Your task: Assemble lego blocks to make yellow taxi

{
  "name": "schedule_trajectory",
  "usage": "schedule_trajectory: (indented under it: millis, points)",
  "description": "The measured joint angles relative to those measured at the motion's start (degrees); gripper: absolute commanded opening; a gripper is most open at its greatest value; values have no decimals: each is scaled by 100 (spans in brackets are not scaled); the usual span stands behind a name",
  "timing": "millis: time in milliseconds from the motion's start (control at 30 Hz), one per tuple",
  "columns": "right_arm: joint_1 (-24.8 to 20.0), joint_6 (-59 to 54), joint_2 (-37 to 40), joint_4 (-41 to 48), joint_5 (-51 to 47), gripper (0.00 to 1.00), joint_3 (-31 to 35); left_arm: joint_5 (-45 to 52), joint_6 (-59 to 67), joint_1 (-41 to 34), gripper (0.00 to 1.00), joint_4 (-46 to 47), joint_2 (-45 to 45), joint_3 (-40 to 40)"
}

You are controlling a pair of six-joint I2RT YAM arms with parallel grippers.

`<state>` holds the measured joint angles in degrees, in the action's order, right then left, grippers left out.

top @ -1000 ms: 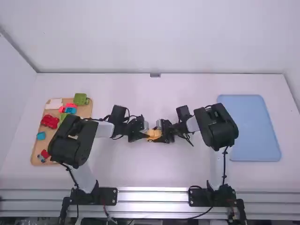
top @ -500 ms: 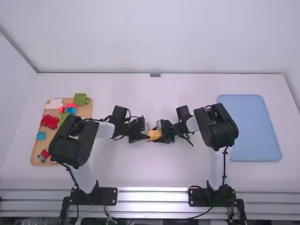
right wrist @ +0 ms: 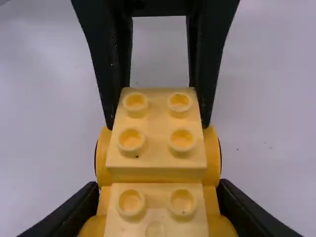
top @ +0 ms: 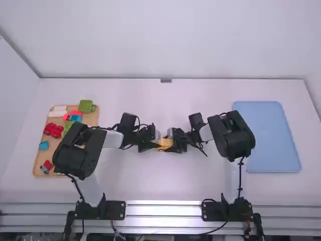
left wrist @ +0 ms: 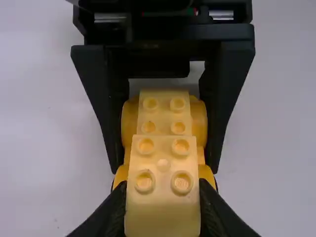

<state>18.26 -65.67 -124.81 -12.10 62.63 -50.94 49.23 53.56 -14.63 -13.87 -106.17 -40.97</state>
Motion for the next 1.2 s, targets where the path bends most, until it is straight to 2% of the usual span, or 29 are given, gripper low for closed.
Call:
schedule_trajectory:
  millis: [67,100,133,267,400,567,733,900,1000,1067,1100,1133,1167,1200]
  points:
    - [0,-4,0,7,4,42,0,2,2,0,7,70,-2,-20]
    - [2,-7,0,4,2,42,0,0,2,-2,22,136,-2,-50]
    - [0,-7,0,7,2,42,0,0,2,0,24,144,-2,-55]
    - [7,-4,0,7,0,43,0,13,11,-2,54,186,-2,-68]
    - [55,-7,0,4,7,43,0,-111,0,-33,63,234,-37,-68]
    - [92,-7,0,7,9,44,0,-203,-4,-70,64,341,-98,-79]
    - [92,-7,0,4,15,44,0,-260,-2,-66,66,949,-83,-376]
    - [101,-7,0,7,17,44,0,-216,203,20,62,1945,382,-730]
    - [103,-7,0,7,17,45,0,-188,380,50,64,2194,638,-850]
    - [103,-7,0,7,20,45,0,-168,439,55,59,2203,704,-887]
    - [101,-4,0,2,20,45,2,-149,468,55,39,2210,715,-903]
    - [103,-2,0,4,22,45,0,-131,494,55,14,2251,715,-901]
    - [103,-4,0,2,20,45,0,-122,501,52,2,2273,713,-901]
    - [103,-4,0,0,22,45,0,-116,503,52,2,2280,715,-901]
